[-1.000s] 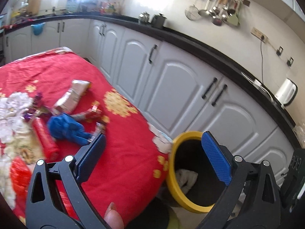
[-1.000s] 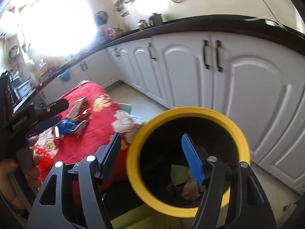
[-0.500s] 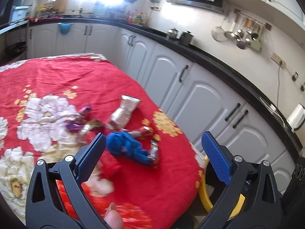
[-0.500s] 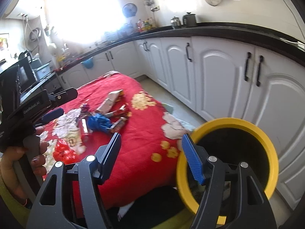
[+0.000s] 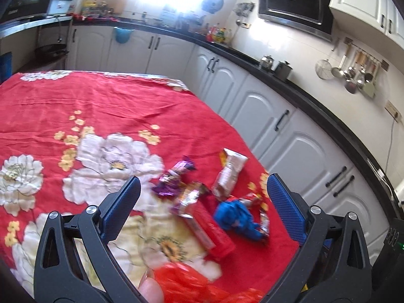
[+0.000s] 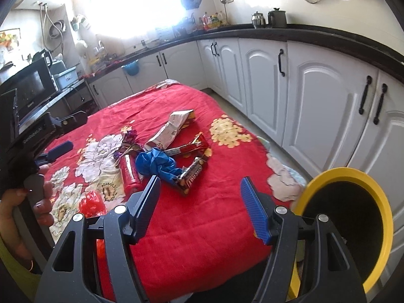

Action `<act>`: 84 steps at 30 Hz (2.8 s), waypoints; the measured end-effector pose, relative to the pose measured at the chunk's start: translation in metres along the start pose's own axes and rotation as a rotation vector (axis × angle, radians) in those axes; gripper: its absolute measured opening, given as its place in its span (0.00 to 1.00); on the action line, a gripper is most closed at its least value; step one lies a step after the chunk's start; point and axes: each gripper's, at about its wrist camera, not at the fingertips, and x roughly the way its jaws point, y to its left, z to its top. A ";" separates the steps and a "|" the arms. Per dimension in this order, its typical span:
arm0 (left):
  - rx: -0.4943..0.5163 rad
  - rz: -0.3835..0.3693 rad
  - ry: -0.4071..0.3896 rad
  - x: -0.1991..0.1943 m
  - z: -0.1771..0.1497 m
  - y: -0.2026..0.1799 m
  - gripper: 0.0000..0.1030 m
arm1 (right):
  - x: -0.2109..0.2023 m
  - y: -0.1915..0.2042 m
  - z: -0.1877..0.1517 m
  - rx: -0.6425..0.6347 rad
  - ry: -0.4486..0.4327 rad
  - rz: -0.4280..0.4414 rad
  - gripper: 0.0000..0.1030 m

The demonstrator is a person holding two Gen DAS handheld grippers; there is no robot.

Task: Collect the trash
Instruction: 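Move both grippers back over the table toward the wrappers, then grasp the purple wrapper with the left gripper while the right grasps the chocolate bar, then carry the purple wrapper and chocolate bar over the bin with both grippers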

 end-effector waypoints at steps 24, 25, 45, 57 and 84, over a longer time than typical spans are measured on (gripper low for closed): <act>0.165 -0.027 0.299 0.115 0.017 0.019 0.78 | 0.109 -0.009 0.008 0.140 0.191 0.007 0.23; 0.158 -0.027 0.313 0.121 0.016 0.020 0.75 | 0.108 -0.010 0.007 0.145 0.190 0.006 0.23; 0.062 -0.032 0.389 0.134 0.015 0.050 0.12 | 0.082 -0.030 -0.005 0.124 0.146 -0.071 0.18; 0.129 -0.050 0.209 0.062 0.047 0.005 0.12 | 0.034 -0.036 -0.001 0.109 0.082 -0.023 0.18; 0.331 -0.274 0.206 0.023 -0.002 -0.153 0.12 | -0.072 -0.089 0.000 0.143 -0.074 -0.096 0.18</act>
